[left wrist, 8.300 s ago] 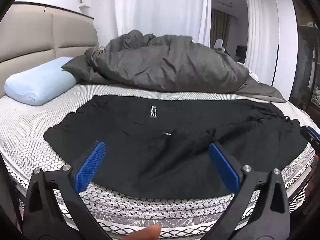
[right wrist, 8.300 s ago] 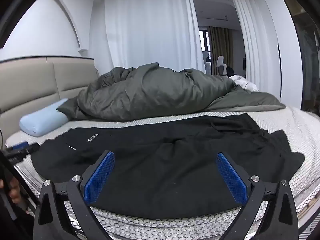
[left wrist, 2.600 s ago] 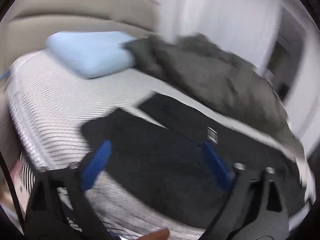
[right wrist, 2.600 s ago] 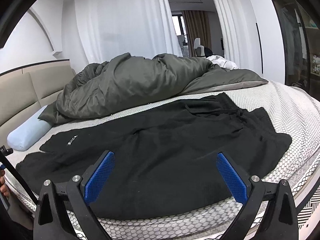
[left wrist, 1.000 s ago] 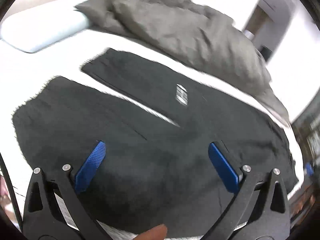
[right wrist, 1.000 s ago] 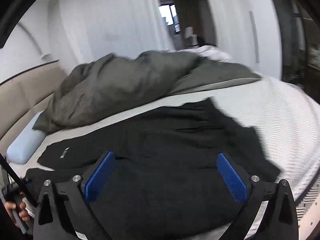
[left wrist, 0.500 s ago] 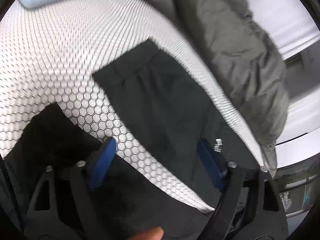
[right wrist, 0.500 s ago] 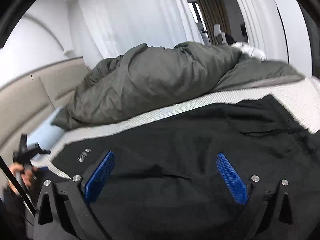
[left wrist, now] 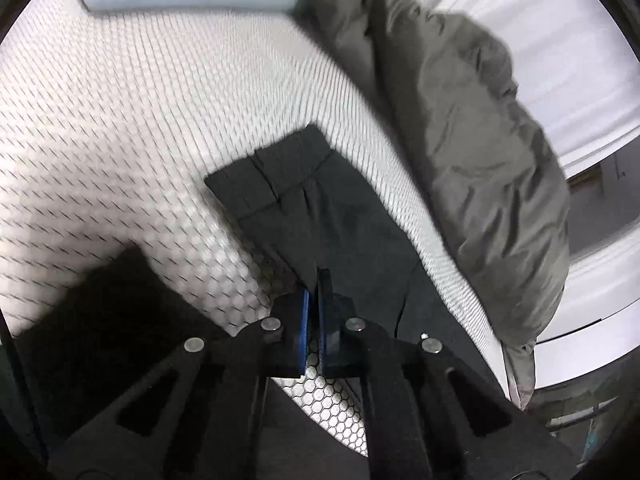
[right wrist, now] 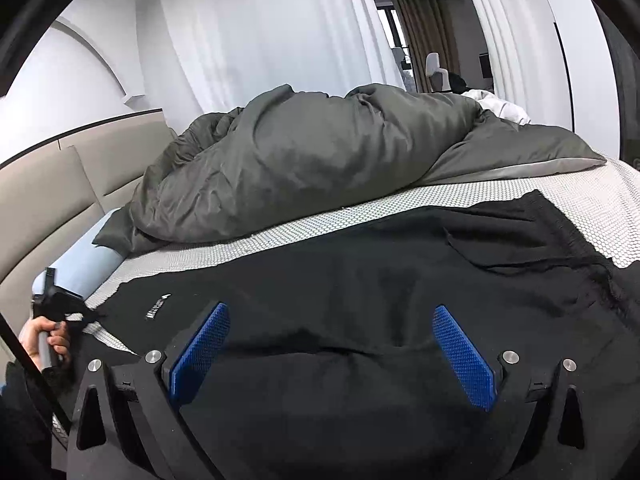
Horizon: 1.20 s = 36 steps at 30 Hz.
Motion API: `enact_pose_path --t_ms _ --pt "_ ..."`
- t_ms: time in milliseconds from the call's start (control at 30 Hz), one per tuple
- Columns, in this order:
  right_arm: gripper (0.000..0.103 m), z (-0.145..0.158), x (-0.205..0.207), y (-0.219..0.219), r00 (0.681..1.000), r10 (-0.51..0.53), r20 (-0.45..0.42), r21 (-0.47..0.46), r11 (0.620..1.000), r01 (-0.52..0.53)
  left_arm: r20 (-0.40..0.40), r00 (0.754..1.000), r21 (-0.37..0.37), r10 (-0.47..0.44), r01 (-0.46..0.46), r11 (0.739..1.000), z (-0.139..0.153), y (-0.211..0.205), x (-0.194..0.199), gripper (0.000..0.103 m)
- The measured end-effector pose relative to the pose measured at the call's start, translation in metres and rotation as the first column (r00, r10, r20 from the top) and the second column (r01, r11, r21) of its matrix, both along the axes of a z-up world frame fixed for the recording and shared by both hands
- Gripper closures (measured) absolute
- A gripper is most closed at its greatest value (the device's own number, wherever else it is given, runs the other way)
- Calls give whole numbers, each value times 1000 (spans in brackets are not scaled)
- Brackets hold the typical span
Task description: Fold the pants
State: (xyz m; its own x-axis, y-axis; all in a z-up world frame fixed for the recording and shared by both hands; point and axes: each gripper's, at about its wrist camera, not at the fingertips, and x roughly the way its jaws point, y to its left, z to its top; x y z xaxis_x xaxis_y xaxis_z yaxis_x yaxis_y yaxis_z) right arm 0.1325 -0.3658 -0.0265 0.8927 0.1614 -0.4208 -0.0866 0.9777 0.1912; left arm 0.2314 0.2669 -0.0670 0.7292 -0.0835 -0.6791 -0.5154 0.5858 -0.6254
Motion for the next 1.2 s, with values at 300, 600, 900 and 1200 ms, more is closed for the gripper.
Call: enact_pose_path --t_ms 300,600,900,1200 --pt "0 -2 6 -4 999 -27 -28 -3 1000 27 -149 989 102 15 1 995 4 4 -11 79" --pt "0 18 -2 -48 997 -74 -16 -9 997 74 -11 973 337 -228 219 916 63 -117 -58 1" --pt "0 48 113 -165 938 -184 -293 -21 982 187 -280 814 396 -509 581 712 0 -260 -29 1" --pt "40 -9 225 -240 838 -161 -522 38 977 212 -338 797 447 -501 604 659 -5 -277 -27 1"
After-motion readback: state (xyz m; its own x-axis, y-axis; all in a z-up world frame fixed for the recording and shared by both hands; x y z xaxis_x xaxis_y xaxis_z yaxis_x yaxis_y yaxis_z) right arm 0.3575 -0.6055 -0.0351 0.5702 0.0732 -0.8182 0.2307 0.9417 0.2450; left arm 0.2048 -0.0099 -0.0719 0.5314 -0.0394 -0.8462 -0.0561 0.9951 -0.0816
